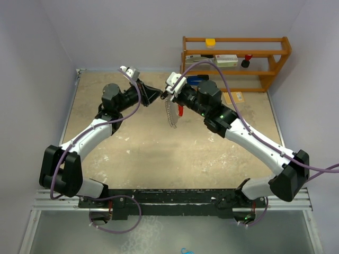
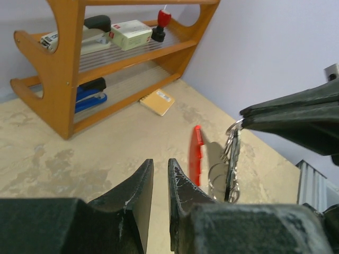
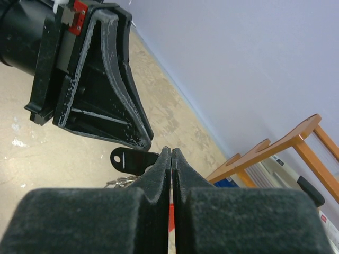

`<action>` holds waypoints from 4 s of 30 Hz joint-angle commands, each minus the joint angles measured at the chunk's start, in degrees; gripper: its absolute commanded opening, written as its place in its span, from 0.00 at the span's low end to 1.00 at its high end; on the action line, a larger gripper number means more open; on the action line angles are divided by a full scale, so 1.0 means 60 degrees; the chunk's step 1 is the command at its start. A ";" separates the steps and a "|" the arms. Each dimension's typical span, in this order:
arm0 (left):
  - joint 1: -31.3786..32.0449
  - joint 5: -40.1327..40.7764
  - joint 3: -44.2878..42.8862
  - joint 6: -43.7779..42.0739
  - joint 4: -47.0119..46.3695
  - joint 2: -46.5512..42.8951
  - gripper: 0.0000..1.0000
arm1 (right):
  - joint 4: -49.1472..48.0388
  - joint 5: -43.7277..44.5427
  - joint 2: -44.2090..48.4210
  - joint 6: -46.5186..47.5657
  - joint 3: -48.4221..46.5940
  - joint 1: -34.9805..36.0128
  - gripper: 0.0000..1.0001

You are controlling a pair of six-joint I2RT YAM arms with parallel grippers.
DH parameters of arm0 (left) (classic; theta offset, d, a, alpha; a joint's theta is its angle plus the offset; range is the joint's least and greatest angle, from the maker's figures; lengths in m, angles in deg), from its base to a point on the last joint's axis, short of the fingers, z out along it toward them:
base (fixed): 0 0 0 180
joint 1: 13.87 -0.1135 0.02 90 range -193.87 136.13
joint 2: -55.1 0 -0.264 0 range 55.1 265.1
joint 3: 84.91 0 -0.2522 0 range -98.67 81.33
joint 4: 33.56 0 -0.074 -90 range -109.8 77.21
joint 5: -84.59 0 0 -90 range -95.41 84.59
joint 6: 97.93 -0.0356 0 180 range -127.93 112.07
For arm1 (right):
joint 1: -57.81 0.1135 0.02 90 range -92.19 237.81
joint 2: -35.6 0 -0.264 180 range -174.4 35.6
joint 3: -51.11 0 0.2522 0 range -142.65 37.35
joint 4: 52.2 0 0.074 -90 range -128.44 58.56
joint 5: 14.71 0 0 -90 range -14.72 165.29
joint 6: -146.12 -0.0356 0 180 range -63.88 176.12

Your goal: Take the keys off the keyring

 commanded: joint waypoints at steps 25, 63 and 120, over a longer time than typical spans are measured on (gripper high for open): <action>0.0199 -0.0628 0.0579 0.0843 -0.2520 -0.0456 0.16 | -0.1049 0.0024 0.0433 -0.0347 0.0168 0.0023 0.00; 0.0221 -0.1163 0.0419 -0.2353 -0.0321 -0.0584 0.31 | -0.0903 -0.0845 0.0833 -0.0729 0.0179 0.0023 0.00; 0.0219 -0.4005 -0.1557 -0.8808 0.5109 -0.2391 0.37 | 0.0351 -0.3995 0.1981 -0.0043 0.0324 0.0024 0.00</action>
